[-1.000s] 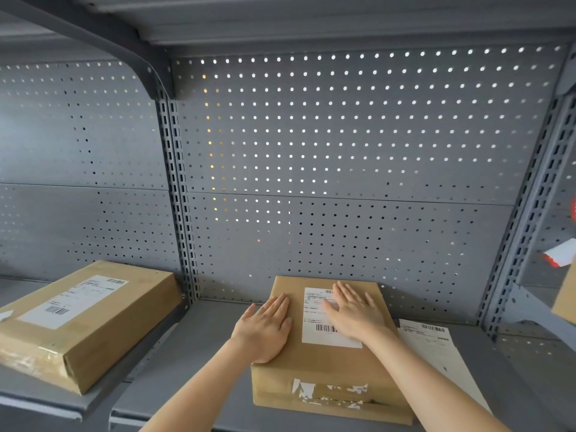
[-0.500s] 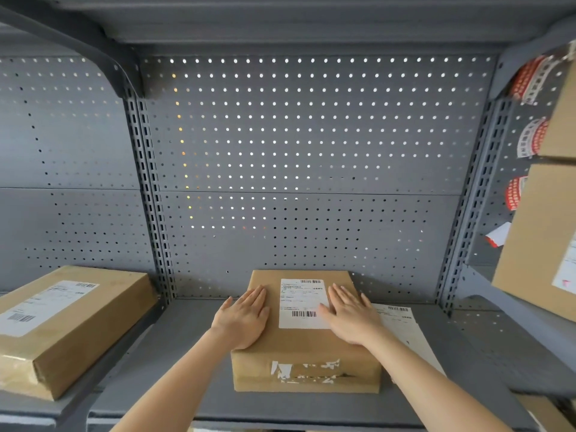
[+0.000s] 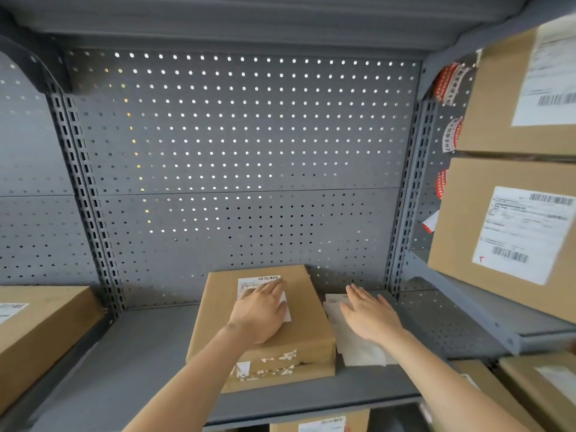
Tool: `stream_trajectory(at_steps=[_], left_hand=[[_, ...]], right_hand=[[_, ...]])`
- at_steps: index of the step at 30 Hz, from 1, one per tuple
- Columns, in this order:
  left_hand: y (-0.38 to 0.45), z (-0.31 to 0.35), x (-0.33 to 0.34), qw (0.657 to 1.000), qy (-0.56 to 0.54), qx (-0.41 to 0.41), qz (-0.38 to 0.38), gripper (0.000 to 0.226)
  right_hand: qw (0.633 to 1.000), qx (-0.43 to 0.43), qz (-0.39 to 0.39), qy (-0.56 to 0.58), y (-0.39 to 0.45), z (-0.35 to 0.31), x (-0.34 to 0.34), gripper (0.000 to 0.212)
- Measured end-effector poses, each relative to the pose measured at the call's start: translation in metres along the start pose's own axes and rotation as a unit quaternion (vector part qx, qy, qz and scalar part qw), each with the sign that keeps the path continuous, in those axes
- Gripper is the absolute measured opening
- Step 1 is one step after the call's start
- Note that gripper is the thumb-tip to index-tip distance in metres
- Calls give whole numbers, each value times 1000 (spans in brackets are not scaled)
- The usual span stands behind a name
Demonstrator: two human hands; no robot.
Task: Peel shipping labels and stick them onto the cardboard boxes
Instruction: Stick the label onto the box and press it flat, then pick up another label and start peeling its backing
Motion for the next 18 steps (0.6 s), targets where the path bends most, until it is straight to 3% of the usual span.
stream_trajectory(at_steps=[12, 18], left_hand=[[38, 76, 13, 997, -26, 75, 5, 51], [40, 73, 14, 997, -23, 70, 5, 50]], right_hand=[[999, 34, -8, -16, -12, 46, 11, 72], [1000, 13, -12, -24, -13, 50, 20, 47]])
Point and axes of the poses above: each hand's wrist, its own y-axis towards the middle knuckle, its own x-axis out of the palm, z = x × y, the point moved 2 cm from there along y, towards the middle knuckle, and after that the axes turned 14 degrees about y, right-handed, at the moved point
